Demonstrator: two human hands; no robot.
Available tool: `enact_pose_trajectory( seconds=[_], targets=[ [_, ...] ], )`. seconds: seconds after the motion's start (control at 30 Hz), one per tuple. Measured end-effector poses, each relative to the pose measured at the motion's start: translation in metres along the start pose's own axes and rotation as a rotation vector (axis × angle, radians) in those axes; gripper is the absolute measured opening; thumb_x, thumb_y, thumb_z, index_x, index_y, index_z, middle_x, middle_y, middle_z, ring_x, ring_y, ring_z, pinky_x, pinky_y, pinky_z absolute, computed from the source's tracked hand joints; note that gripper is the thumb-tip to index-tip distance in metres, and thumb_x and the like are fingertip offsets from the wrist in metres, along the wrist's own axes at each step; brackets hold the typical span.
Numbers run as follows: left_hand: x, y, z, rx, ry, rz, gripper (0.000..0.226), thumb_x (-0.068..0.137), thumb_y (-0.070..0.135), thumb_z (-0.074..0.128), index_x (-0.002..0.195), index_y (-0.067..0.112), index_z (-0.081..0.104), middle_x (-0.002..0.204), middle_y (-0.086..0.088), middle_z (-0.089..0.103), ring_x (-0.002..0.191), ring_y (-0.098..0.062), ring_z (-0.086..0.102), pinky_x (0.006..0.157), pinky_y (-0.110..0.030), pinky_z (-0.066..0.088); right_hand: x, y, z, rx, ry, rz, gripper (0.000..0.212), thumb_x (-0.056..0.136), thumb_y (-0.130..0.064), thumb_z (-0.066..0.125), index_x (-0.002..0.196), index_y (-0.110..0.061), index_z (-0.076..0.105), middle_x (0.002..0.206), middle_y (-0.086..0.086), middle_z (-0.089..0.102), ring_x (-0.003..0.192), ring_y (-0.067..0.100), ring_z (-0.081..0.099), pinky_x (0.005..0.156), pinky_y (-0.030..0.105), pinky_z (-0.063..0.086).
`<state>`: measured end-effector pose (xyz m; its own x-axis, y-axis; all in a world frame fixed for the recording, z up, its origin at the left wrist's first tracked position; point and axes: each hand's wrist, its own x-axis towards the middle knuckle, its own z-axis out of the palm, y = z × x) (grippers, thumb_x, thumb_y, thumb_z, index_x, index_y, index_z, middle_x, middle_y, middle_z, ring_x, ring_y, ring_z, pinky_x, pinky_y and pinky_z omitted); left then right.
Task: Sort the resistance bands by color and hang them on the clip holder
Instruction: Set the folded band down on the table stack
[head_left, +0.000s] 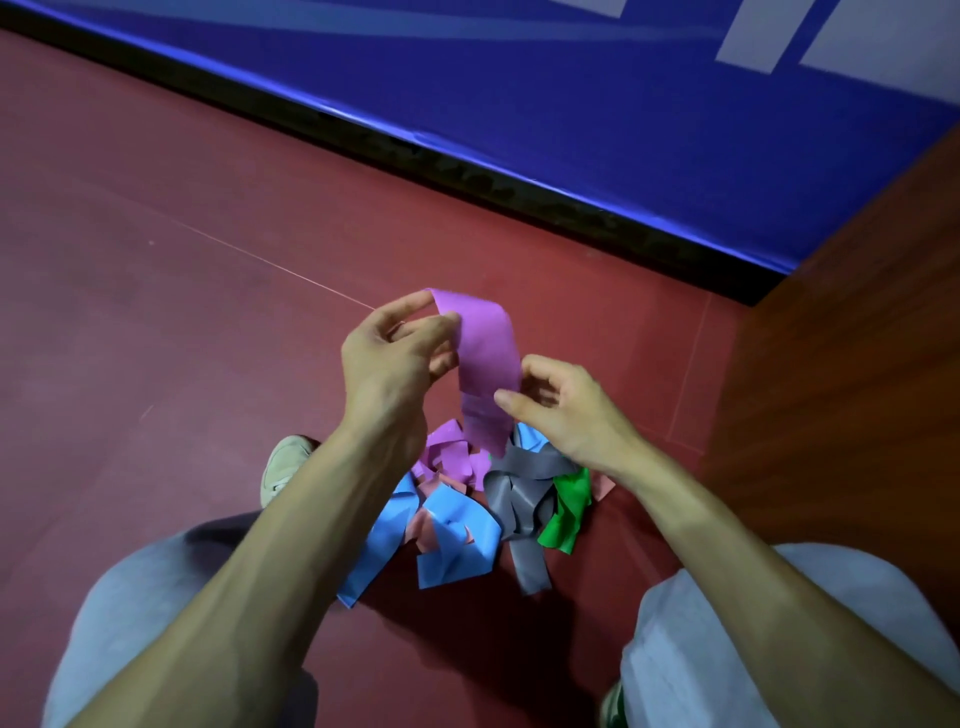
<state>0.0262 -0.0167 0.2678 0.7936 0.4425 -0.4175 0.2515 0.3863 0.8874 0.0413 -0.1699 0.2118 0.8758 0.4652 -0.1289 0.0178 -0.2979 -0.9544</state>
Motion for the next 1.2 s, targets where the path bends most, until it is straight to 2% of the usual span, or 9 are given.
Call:
enact_pose_trajectory(
  seconds=[0.13, 0.33, 0.53, 0.7, 0.83, 0.9, 1.0, 1.07, 1.2],
  targets=[
    [0.006, 0.004, -0.008, -0.106, 0.04, -0.043, 0.029, 0.082, -0.005, 0.067, 0.109, 0.006, 0.061, 0.086, -0.008, 0.062, 0.065, -0.012, 0.061, 0.061, -0.019, 0.054, 0.001, 0.0, 0.001, 0.056, 0.035, -0.003, 0.02, 0.088, -0.006, 0.066, 0.08, -0.024, 0.063, 0.072, -0.014, 0.062, 0.067, 0.005, 0.054, 0.068, 0.024, 0.046],
    [0.013, 0.002, -0.011, -0.218, 0.03, -0.134, 0.027, 0.087, -0.002, 0.061, 0.112, 0.005, 0.059, 0.077, -0.005, 0.064, 0.059, -0.011, 0.062, 0.065, -0.022, 0.056, 0.003, -0.005, 0.001, 0.179, 0.169, 0.01, 0.023, 0.083, -0.002, 0.069, 0.087, -0.024, 0.065, 0.079, -0.005, 0.066, 0.075, 0.003, 0.059, 0.075, 0.019, 0.05],
    [0.005, -0.007, -0.003, 0.057, -0.106, -0.232, 0.021, 0.091, 0.008, 0.055, 0.111, 0.008, 0.059, 0.07, -0.002, 0.06, 0.058, -0.014, 0.054, 0.065, -0.027, 0.048, 0.005, -0.009, -0.005, 0.256, 0.275, 0.031, 0.021, 0.083, 0.001, 0.068, 0.09, -0.018, 0.067, 0.084, 0.005, 0.07, 0.078, 0.008, 0.063, 0.074, 0.023, 0.053],
    [-0.004, -0.015, 0.001, 0.435, -0.22, -0.096, 0.026, 0.092, 0.017, 0.058, 0.118, 0.014, 0.059, 0.091, -0.004, 0.064, 0.071, -0.015, 0.057, 0.073, -0.028, 0.047, 0.004, -0.009, -0.009, 0.255, 0.271, 0.056, 0.017, 0.083, 0.001, 0.068, 0.093, -0.013, 0.067, 0.083, 0.007, 0.071, 0.075, 0.009, 0.065, 0.073, 0.025, 0.054],
    [-0.004, -0.018, 0.001, 0.419, -0.197, 0.114, 0.027, 0.086, 0.003, 0.064, 0.11, 0.016, 0.062, 0.069, 0.001, 0.062, 0.059, -0.003, 0.054, 0.062, -0.017, 0.046, 0.007, -0.005, -0.011, 0.246, 0.36, 0.12, 0.023, 0.08, -0.007, 0.074, 0.093, -0.02, 0.061, 0.075, 0.002, 0.072, 0.072, 0.015, 0.066, 0.081, 0.043, 0.055],
    [-0.005, -0.018, 0.001, 0.47, -0.224, 0.203, 0.027, 0.084, -0.003, 0.064, 0.1, 0.019, 0.065, 0.065, 0.003, 0.06, 0.058, -0.003, 0.053, 0.057, -0.015, 0.044, 0.007, -0.005, -0.011, 0.211, 0.399, 0.126, 0.033, 0.078, -0.011, 0.077, 0.091, -0.027, 0.052, 0.068, -0.007, 0.072, 0.068, 0.012, 0.066, 0.077, 0.04, 0.055],
    [-0.003, -0.02, -0.002, 0.597, -0.255, 0.273, 0.026, 0.081, -0.001, 0.07, 0.09, 0.023, 0.07, 0.074, 0.006, 0.07, 0.065, -0.001, 0.061, 0.065, -0.016, 0.051, 0.005, -0.005, -0.011, 0.109, 0.374, 0.064, 0.029, 0.079, -0.013, 0.076, 0.086, -0.032, 0.056, 0.065, -0.013, 0.07, 0.064, 0.007, 0.062, 0.075, 0.038, 0.055],
    [-0.001, -0.02, -0.004, 0.658, -0.259, 0.294, 0.022, 0.079, 0.004, 0.074, 0.095, 0.018, 0.073, 0.081, 0.006, 0.073, 0.071, 0.0, 0.066, 0.072, -0.017, 0.054, 0.004, -0.005, -0.011, 0.014, 0.343, 0.014, 0.025, 0.079, -0.016, 0.077, 0.087, -0.034, 0.063, 0.068, -0.016, 0.069, 0.067, 0.004, 0.063, 0.075, 0.033, 0.056],
    [0.003, -0.016, -0.007, 0.794, -0.234, 0.393, 0.025, 0.079, 0.01, 0.075, 0.104, 0.016, 0.074, 0.085, 0.008, 0.072, 0.069, 0.014, 0.061, 0.07, -0.007, 0.048, 0.003, -0.005, -0.01, -0.155, 0.346, -0.078, 0.02, 0.076, -0.018, 0.079, 0.094, -0.022, 0.074, 0.077, -0.014, 0.069, 0.071, -0.001, 0.063, 0.071, 0.021, 0.052]
  ],
)
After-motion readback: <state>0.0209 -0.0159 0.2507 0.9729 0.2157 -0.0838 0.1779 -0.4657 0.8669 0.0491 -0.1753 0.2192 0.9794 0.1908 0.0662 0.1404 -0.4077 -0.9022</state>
